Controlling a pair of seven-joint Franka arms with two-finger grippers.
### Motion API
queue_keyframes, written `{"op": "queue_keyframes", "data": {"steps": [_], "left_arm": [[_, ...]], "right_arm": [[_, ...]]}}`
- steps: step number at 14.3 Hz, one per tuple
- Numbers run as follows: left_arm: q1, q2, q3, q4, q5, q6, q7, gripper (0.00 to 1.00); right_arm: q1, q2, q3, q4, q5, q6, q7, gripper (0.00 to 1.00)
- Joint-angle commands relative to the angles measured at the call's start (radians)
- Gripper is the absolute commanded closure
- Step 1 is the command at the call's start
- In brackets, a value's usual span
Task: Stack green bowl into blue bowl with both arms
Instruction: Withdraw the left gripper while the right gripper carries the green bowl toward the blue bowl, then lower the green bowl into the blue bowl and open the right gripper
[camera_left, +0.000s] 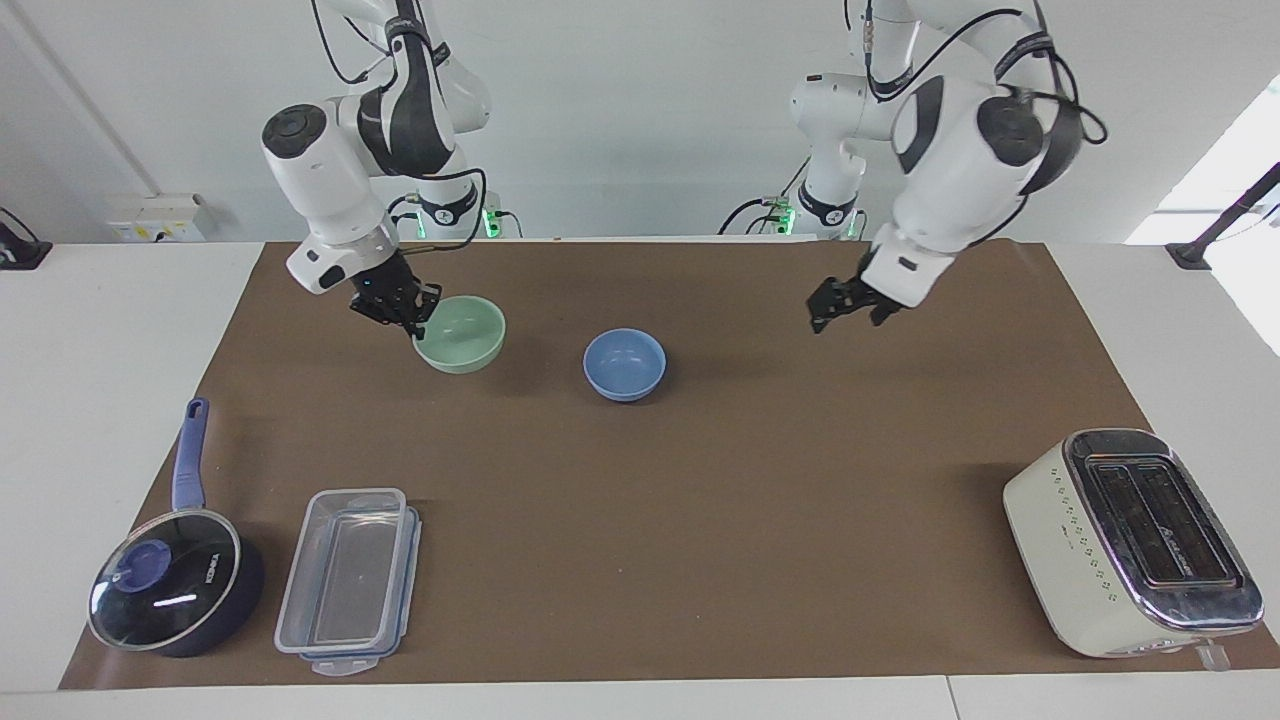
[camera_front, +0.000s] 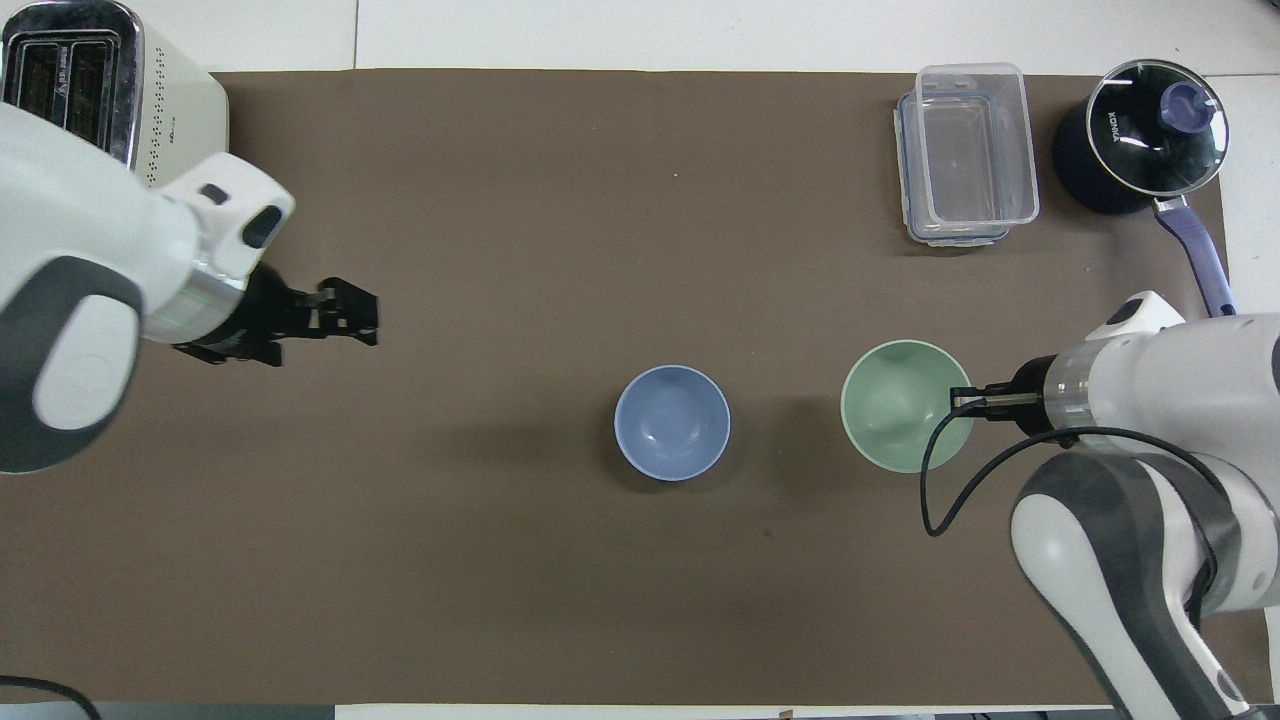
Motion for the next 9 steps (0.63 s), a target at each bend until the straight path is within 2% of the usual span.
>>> {"op": "queue_keyframes", "data": {"steps": [1, 3, 5, 9], "left_arm": [[0.093, -0.026, -0.012, 0.054, 0.072, -0.119, 0.179, 0.0], [0.123, -0.015, -0.012, 0.151, 0.087, -0.226, 0.204, 0.0], [0.121, -0.006, -0.015, 0.203, 0.109, -0.304, 0.204, 0.0], [0.109, -0.01, -0.017, 0.197, 0.121, -0.312, 0.227, 0.0]], "right_arm": [[0.117, 0.018, -0.003, 0.012, 0.023, 0.074, 0.099, 1.0], [0.202, 0.058, -0.002, 0.025, 0.023, 0.149, 0.165, 1.0], [0.269, 0.095, -0.002, 0.036, 0.023, 0.206, 0.235, 1.0], [0.345, 0.176, -0.002, 0.062, 0.023, 0.271, 0.279, 1.0]]}}
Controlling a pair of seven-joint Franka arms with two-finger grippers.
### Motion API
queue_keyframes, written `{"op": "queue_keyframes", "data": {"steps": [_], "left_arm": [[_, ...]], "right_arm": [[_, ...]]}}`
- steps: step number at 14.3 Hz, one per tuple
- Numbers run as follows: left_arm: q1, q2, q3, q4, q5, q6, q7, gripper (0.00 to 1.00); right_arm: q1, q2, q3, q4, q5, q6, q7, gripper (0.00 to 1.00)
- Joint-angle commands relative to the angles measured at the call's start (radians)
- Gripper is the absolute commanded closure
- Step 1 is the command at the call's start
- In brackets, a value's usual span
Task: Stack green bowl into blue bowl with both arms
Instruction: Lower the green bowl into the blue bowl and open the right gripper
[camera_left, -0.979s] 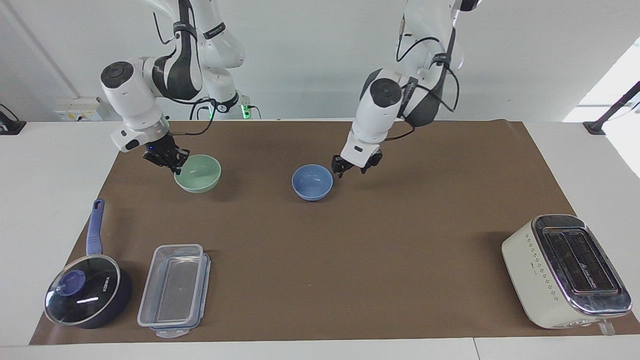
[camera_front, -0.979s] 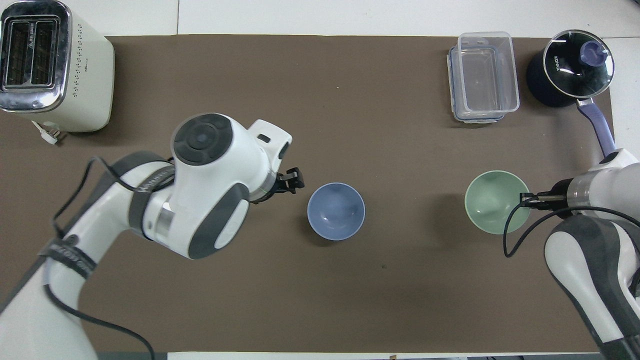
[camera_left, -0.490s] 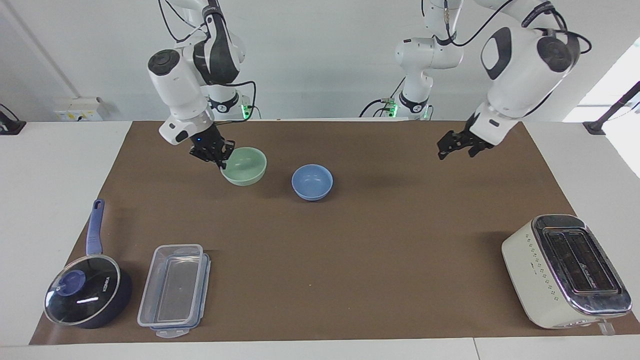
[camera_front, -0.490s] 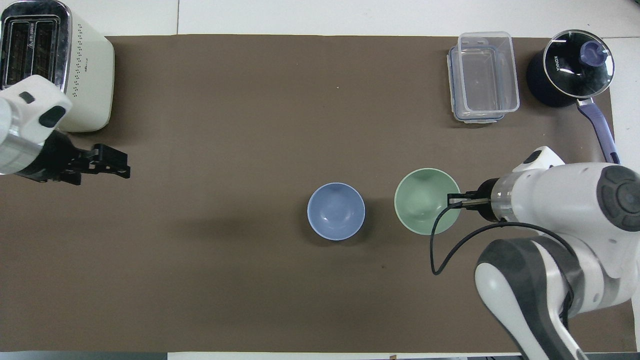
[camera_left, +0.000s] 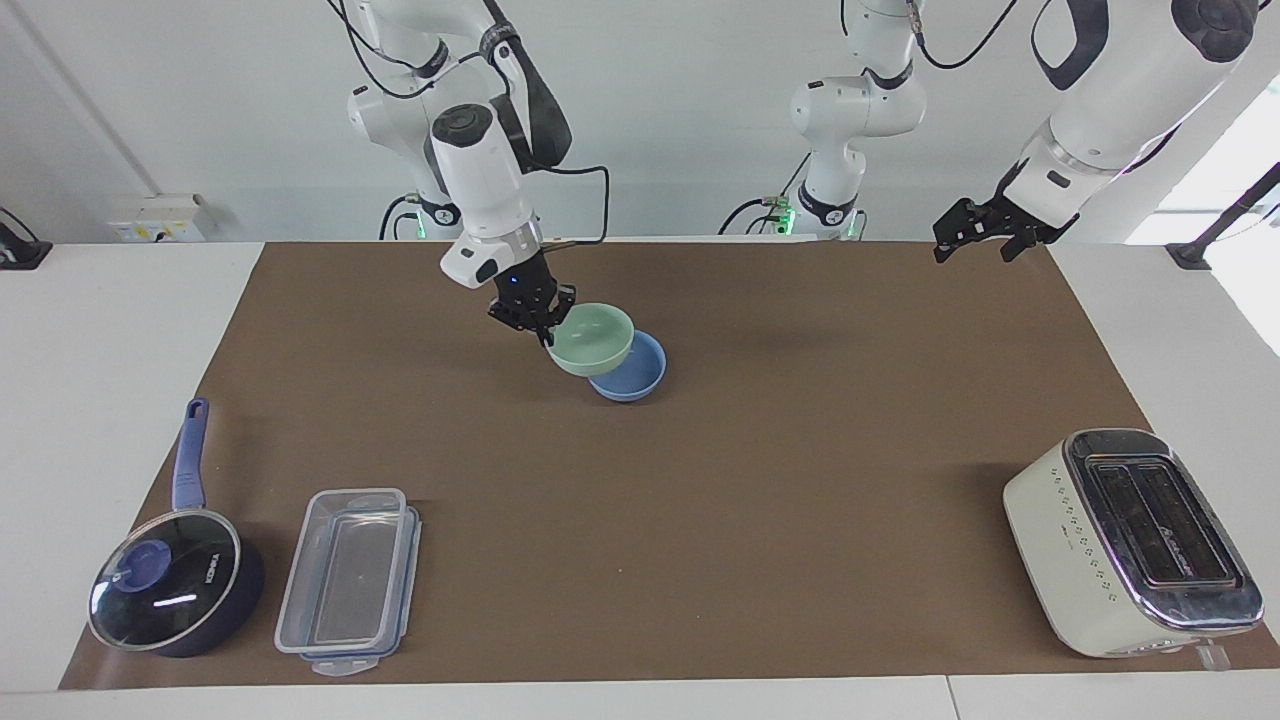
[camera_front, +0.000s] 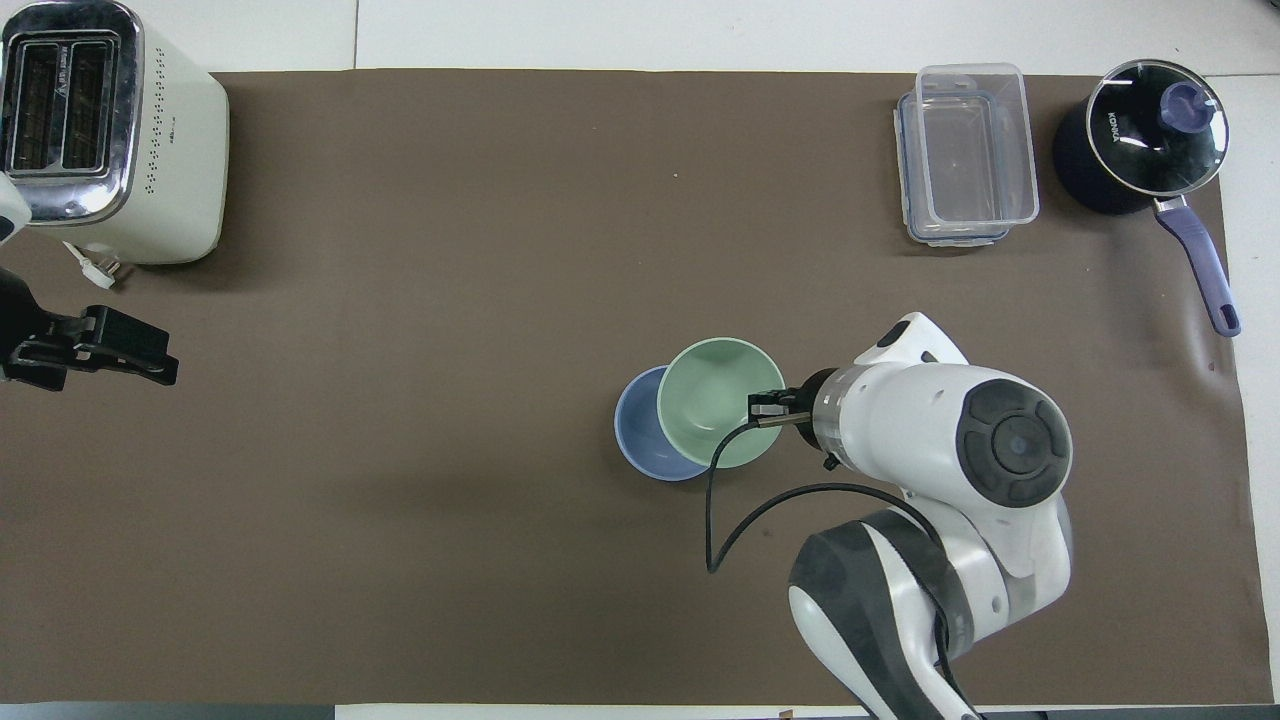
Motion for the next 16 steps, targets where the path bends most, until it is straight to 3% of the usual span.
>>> {"op": "queue_keyframes", "data": {"steps": [1, 11, 12, 13, 14, 16], "left_arm": [[-0.011, 0.016, 0.001, 0.02, 0.033, -0.013, 0.03, 0.0], [-0.015, 0.021, 0.001, 0.017, 0.048, 0.058, 0.029, 0.0], [-0.013, 0.019, 0.001, 0.013, 0.048, 0.067, 0.029, 0.0], [-0.015, 0.019, 0.001, 0.008, 0.047, 0.082, 0.029, 0.0], [-0.013, 0.018, 0.001, 0.005, 0.047, 0.085, 0.029, 0.0], [-0.013, 0.016, -0.001, 0.003, 0.047, 0.087, 0.029, 0.0]], "right_arm": [[0.031, 0.063, -0.005, 0.032, 0.018, 0.041, 0.012, 1.0], [0.06, 0.074, -0.005, -0.01, 0.018, 0.052, -0.007, 1.0], [0.062, 0.074, -0.005, -0.008, 0.018, 0.052, -0.008, 0.63], [0.063, 0.074, -0.005, -0.007, 0.018, 0.052, -0.007, 0.16], [0.063, 0.076, -0.005, 0.0, 0.018, 0.052, 0.0, 0.0], [0.063, 0.069, -0.007, 0.01, 0.018, 0.039, 0.007, 0.0]]}}
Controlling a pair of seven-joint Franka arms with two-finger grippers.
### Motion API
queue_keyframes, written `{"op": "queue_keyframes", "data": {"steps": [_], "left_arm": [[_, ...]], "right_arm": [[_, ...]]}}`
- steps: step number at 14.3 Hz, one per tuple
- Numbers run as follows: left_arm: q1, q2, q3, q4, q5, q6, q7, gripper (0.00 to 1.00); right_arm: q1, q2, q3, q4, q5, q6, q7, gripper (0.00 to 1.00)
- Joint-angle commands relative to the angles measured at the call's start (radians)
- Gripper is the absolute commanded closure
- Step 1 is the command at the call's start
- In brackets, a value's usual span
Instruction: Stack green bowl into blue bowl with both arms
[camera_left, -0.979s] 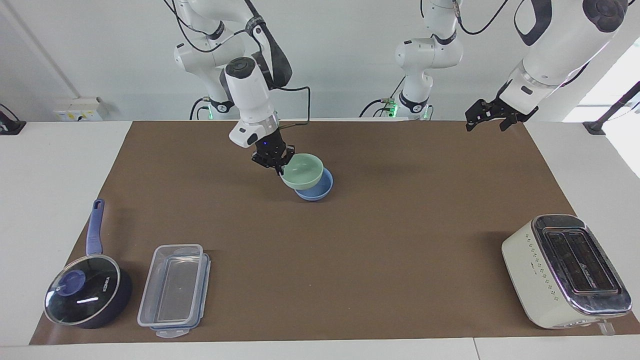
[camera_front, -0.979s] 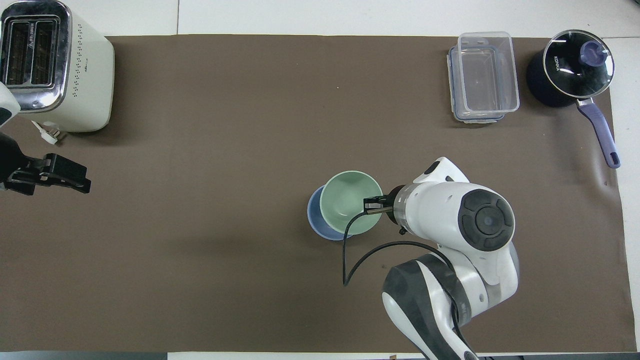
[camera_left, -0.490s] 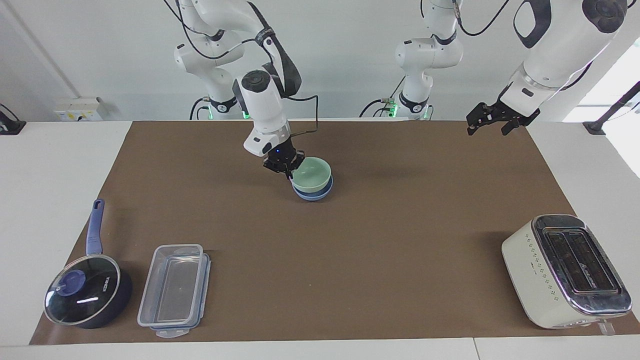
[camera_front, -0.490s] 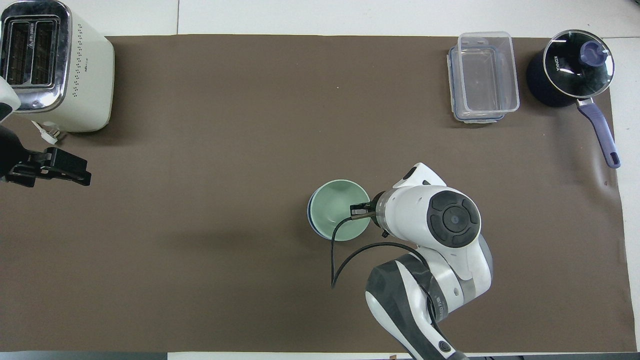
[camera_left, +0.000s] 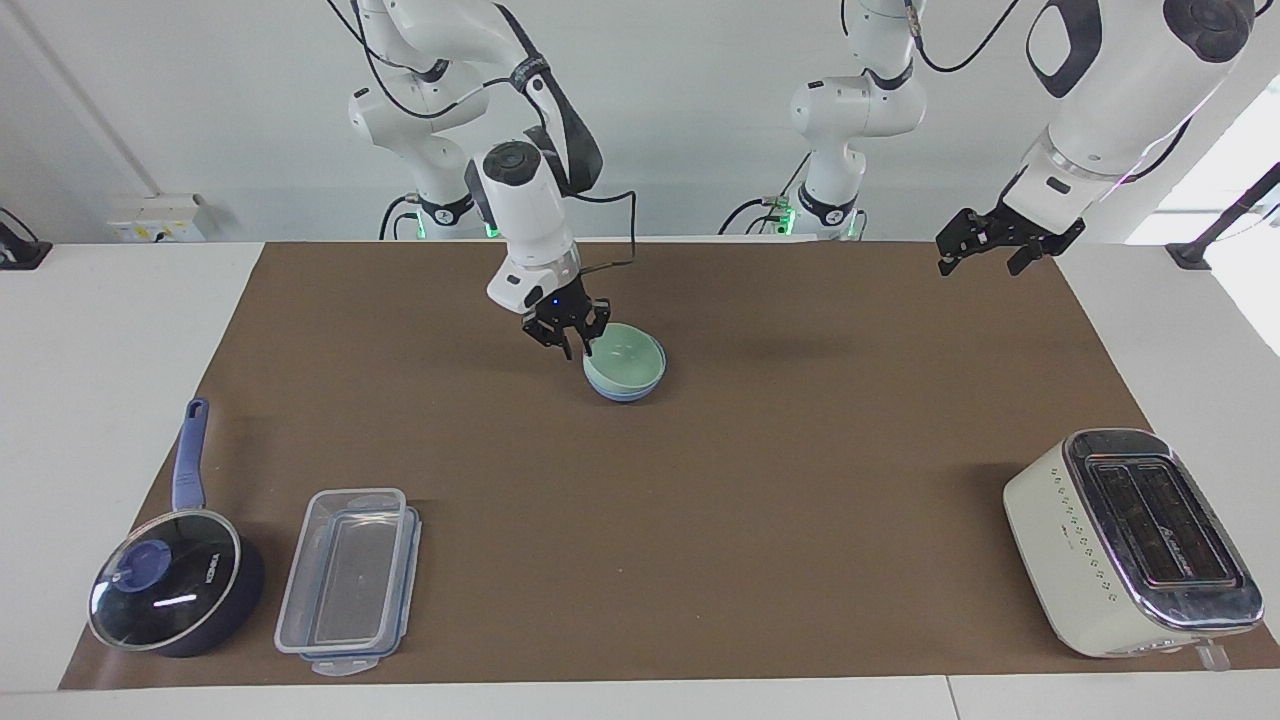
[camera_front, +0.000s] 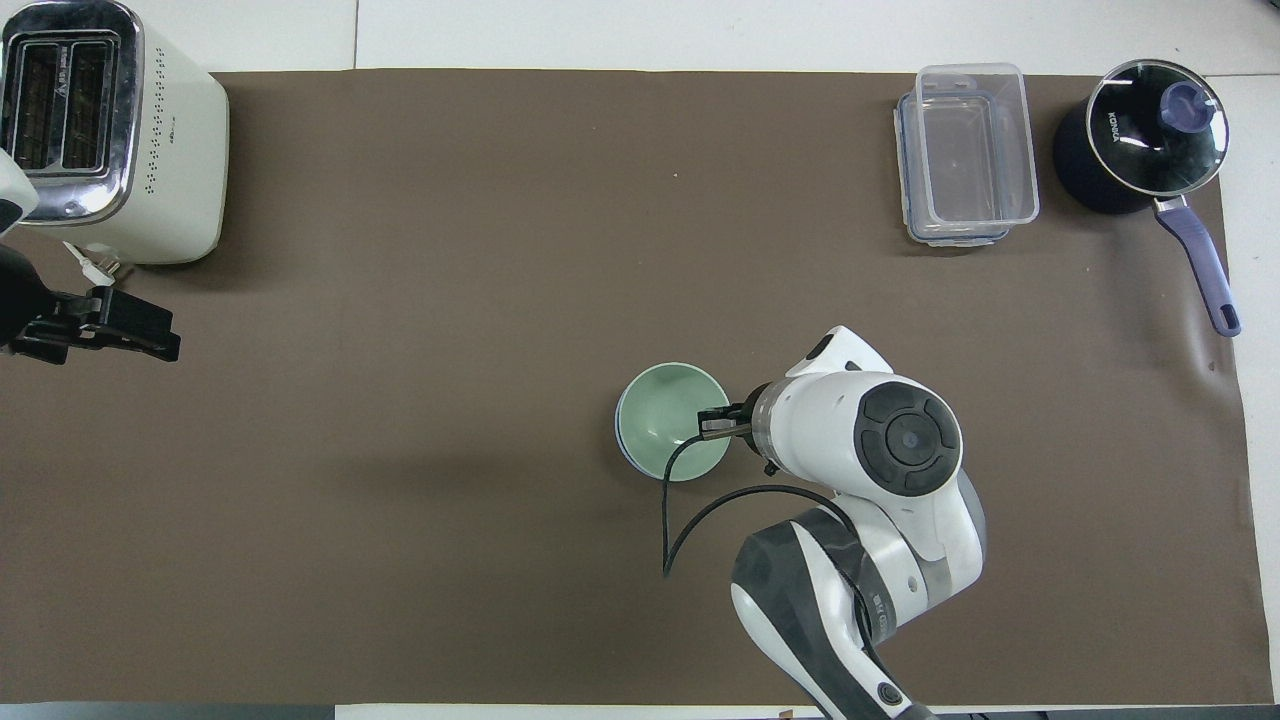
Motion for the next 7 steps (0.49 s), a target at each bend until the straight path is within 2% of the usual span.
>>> {"op": "queue_keyframes", "data": {"steps": [1, 3, 7], "left_arm": [[-0.012, 0.006, 0.001, 0.003, 0.029, 0.016, 0.011, 0.0], [-0.01, 0.004, 0.001, 0.003, 0.029, 0.017, 0.005, 0.0], [-0.003, 0.0, 0.001, 0.003, 0.029, 0.01, 0.006, 0.0]], "right_arm": [[-0.006, -0.041, -0.005, 0.004, 0.018, -0.017, 0.002, 0.0], [-0.047, -0.09, -0.011, 0.004, 0.018, -0.077, -0.007, 0.0], [-0.23, -0.19, -0.011, 0.001, 0.01, -0.221, -0.102, 0.0]]}}
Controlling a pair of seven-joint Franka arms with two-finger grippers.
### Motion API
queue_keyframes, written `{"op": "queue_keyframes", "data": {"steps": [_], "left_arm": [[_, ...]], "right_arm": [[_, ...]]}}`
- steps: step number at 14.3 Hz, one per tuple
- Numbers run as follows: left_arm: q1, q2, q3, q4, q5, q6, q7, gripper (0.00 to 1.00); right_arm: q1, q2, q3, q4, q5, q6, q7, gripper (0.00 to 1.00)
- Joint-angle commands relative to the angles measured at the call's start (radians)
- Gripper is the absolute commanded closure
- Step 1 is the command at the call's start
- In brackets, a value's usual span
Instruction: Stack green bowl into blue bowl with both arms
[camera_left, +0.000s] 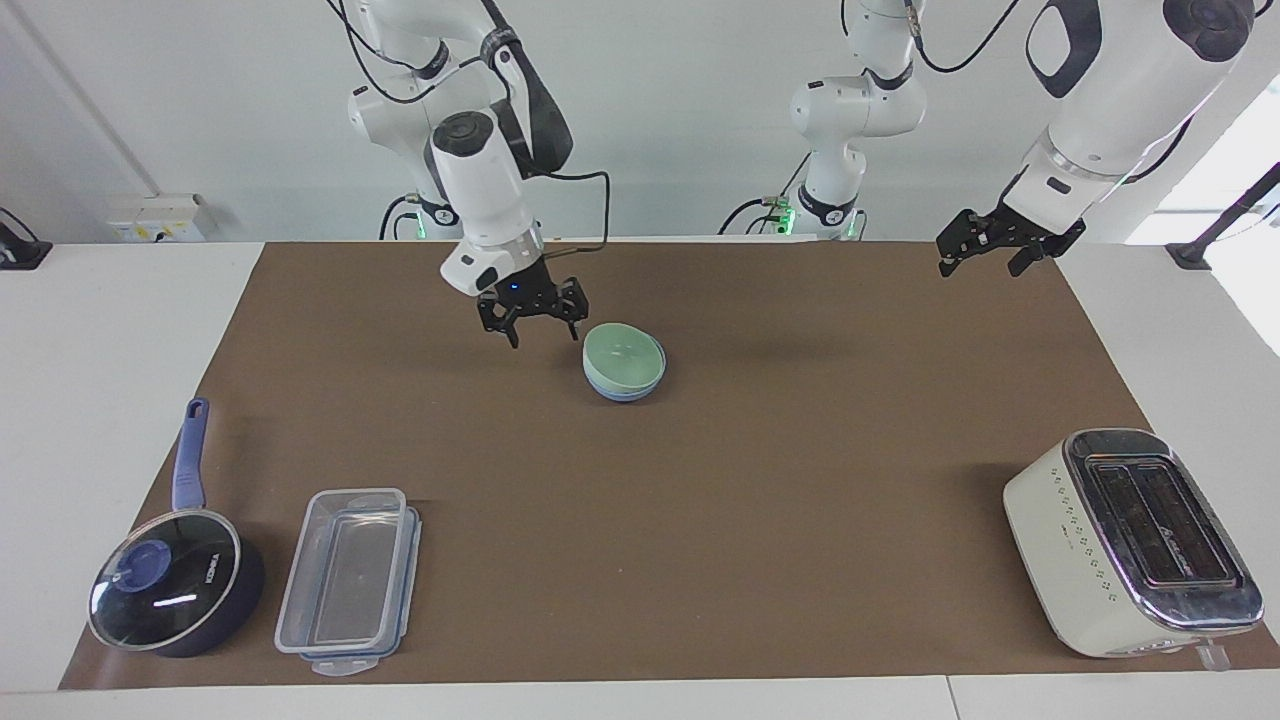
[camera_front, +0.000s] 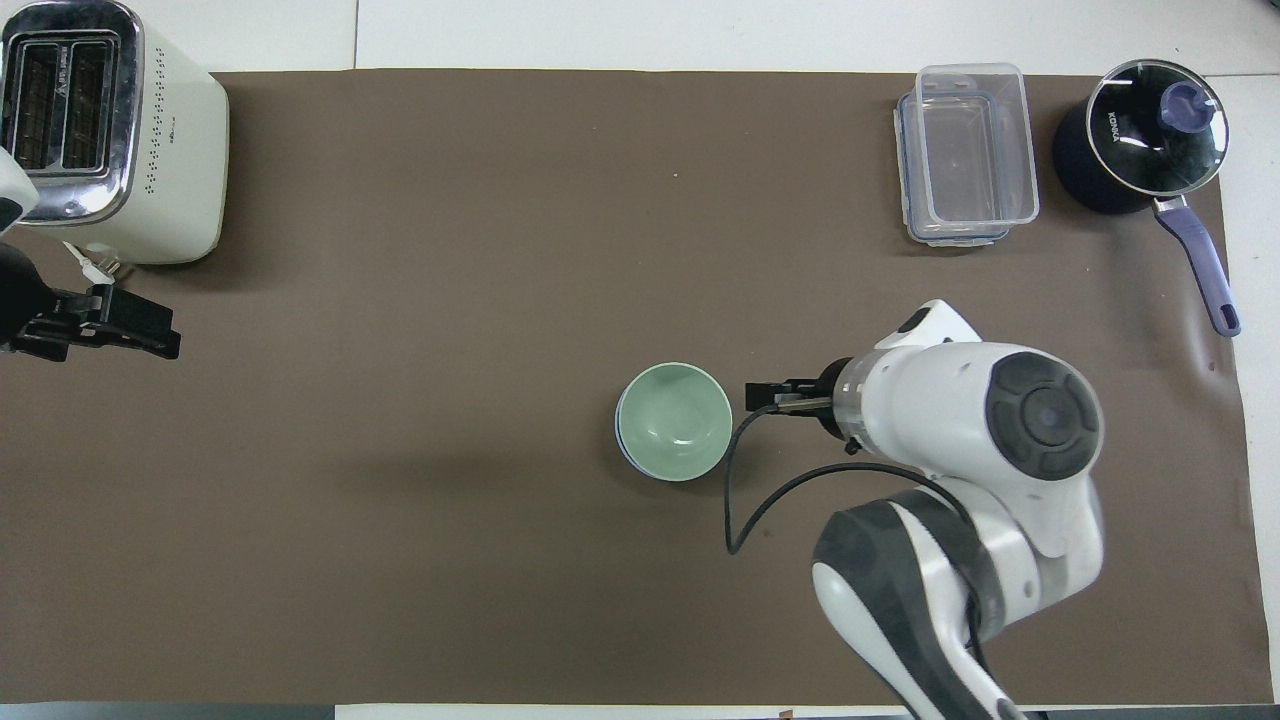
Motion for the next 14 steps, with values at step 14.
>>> {"op": "queue_keyframes", "data": {"steps": [14], "left_arm": [[0.0, -0.001, 0.003, 0.003, 0.028, 0.008, 0.005, 0.0]], "right_arm": [[-0.37, 0.019, 0.004, 0.338, -0.135, -0.412, -0.142, 0.0]]}}
